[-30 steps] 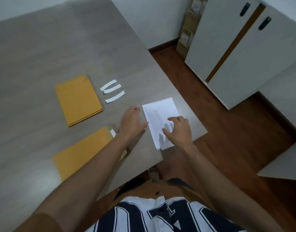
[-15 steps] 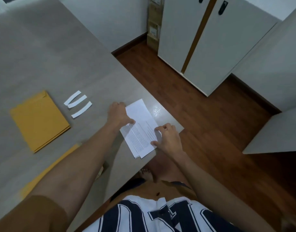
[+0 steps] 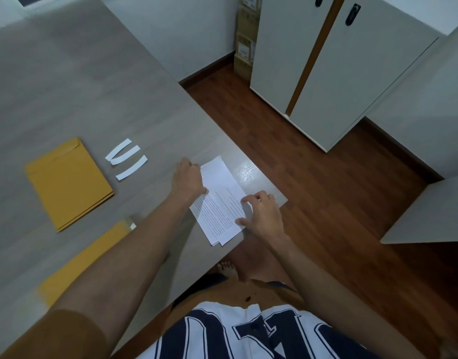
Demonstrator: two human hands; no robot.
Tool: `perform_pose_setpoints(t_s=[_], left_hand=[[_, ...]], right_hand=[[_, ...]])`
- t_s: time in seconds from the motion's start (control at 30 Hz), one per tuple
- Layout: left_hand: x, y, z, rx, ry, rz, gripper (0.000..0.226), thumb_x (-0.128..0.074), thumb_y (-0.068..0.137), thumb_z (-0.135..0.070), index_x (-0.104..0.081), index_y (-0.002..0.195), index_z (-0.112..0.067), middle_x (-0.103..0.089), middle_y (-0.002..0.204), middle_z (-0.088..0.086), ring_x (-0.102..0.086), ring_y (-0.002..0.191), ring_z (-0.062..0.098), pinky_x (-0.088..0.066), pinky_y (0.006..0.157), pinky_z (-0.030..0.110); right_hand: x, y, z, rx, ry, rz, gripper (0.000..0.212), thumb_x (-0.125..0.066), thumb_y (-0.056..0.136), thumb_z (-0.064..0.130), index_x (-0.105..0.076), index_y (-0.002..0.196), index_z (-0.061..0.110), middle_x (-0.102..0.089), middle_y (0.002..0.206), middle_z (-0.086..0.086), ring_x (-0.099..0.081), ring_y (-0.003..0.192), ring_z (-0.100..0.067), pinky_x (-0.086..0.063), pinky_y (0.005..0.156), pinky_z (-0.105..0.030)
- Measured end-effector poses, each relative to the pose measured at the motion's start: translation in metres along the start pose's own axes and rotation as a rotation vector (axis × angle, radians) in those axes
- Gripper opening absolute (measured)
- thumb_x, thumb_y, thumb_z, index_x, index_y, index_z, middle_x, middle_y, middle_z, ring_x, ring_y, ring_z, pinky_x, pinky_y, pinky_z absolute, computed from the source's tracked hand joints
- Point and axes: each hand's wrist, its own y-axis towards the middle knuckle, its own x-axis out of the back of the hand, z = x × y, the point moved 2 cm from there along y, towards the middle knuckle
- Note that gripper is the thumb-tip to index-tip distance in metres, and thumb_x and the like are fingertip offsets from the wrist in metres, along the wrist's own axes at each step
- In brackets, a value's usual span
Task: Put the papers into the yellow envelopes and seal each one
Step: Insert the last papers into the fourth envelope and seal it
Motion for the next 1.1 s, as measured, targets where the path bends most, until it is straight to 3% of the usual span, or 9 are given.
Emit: perform_pose_setpoints(t_s=[0.13, 0.33, 0.53, 0.73, 0.8, 0.87, 0.93, 1.03, 1.1], left_hand=[[-0.002, -0.008, -0.008, 0.014, 0.000, -0.012, 0.065, -0.083, 0.075, -0.026, -0.048, 0.127, -0.009, -0.049, 0.123, 0.013, -0.058, 0.105, 0.031, -0.050, 0.087, 0.039], [0.000, -0.012, 0.000, 0.104, -0.076, -0.058, 0.052, -0.077, 0.075, -0.017, -0.045, 0.117, -0.015, -0.060, 0.105, 0.010, -0.060, 0.090, 0.029, -0.047, 0.067, 0.037], [0.012, -0.012, 0.008, 0.104, -0.255, 0.143, 0.039, -0.083, 0.069, -0.025, -0.067, 0.103, -0.016, -0.069, 0.100, 0.005, -0.064, 0.087, 0.025, -0.048, 0.070, 0.031], [0.029, -0.024, 0.017, 0.023, -0.516, 0.306, 0.047, -0.085, 0.072, -0.029, -0.059, 0.111, -0.023, -0.062, 0.104, -0.003, -0.058, 0.084, 0.011, -0.045, 0.068, 0.026], [0.032, -0.031, 0.029, 0.029, -0.594, 0.335, 0.041, -0.086, 0.071, -0.029, -0.063, 0.105, -0.022, -0.067, 0.106, -0.002, -0.063, 0.092, 0.017, -0.051, 0.078, 0.031], [0.037, -0.039, 0.043, 0.043, -0.745, 0.332, 0.042, -0.088, 0.066, -0.030, -0.069, 0.101, -0.020, -0.072, 0.105, -0.001, -0.066, 0.098, 0.021, -0.053, 0.091, 0.039], [0.042, -0.046, 0.056, 0.080, -0.888, 0.294, 0.052, -0.090, 0.057, -0.035, -0.071, 0.103, -0.017, -0.074, 0.104, -0.002, -0.068, 0.099, 0.021, -0.053, 0.094, 0.042], [0.043, -0.056, 0.070, 0.155, -1.023, 0.157, 0.044, -0.088, 0.068, -0.024, -0.070, 0.106, -0.012, -0.072, 0.106, -0.001, -0.067, 0.092, 0.012, -0.054, 0.078, 0.029], [0.041, -0.062, 0.074, 0.205, -1.074, 0.054, 0.040, -0.085, 0.072, -0.021, -0.067, 0.106, -0.013, -0.070, 0.108, 0.000, -0.065, 0.088, 0.008, -0.050, 0.069, 0.022]], right_hand=[[-0.001, 0.000, 0.000, 0.006, 0.003, -0.006, 0.056, -0.077, 0.074, 0.050, -0.058, 0.120, 0.026, -0.053, 0.120, -0.002, -0.045, 0.106, -0.018, -0.045, 0.087, -0.030], [-0.002, 0.001, -0.001, 0.023, 0.001, -0.014, 0.056, -0.077, 0.075, 0.048, -0.057, 0.121, 0.024, -0.052, 0.120, -0.003, -0.044, 0.106, -0.019, -0.043, 0.089, -0.031], [-0.001, 0.000, 0.000, 0.000, 0.001, -0.019, 0.066, -0.078, 0.074, 0.049, -0.050, 0.128, 0.022, -0.052, 0.122, -0.003, -0.044, 0.108, -0.020, -0.042, 0.089, -0.031], [-0.003, 0.010, -0.001, -0.119, 0.096, 0.037, 0.081, -0.087, 0.062, 0.050, -0.051, 0.130, 0.025, -0.048, 0.126, 0.000, -0.044, 0.115, -0.018, -0.047, 0.095, -0.033], [-0.001, 0.018, 0.002, -0.141, 0.188, 0.080, 0.073, -0.090, 0.056, 0.048, -0.058, 0.118, 0.025, -0.048, 0.118, 0.004, -0.046, 0.111, -0.015, -0.051, 0.091, -0.031], [0.005, 0.026, 0.005, -0.127, 0.324, 0.154, 0.061, -0.091, 0.056, 0.046, -0.061, 0.104, 0.023, -0.054, 0.107, 0.007, -0.054, 0.102, -0.013, -0.055, 0.078, -0.026], [0.014, 0.033, 0.007, -0.179, 0.642, 0.218, 0.054, -0.092, 0.058, 0.035, -0.064, 0.100, 0.016, -0.066, 0.100, 0.004, -0.066, 0.091, -0.015, -0.059, 0.066, -0.028], [0.023, 0.040, 0.012, -0.340, 1.156, 0.216, 0.052, -0.093, 0.059, 0.015, -0.065, 0.103, 0.005, -0.074, 0.100, -0.007, -0.073, 0.089, -0.025, -0.061, 0.073, -0.049], [0.023, 0.045, 0.023, -0.377, 1.315, 0.220, 0.048, -0.087, 0.067, 0.008, -0.064, 0.108, 0.002, -0.073, 0.105, -0.009, -0.071, 0.096, -0.026, -0.060, 0.079, -0.045]])
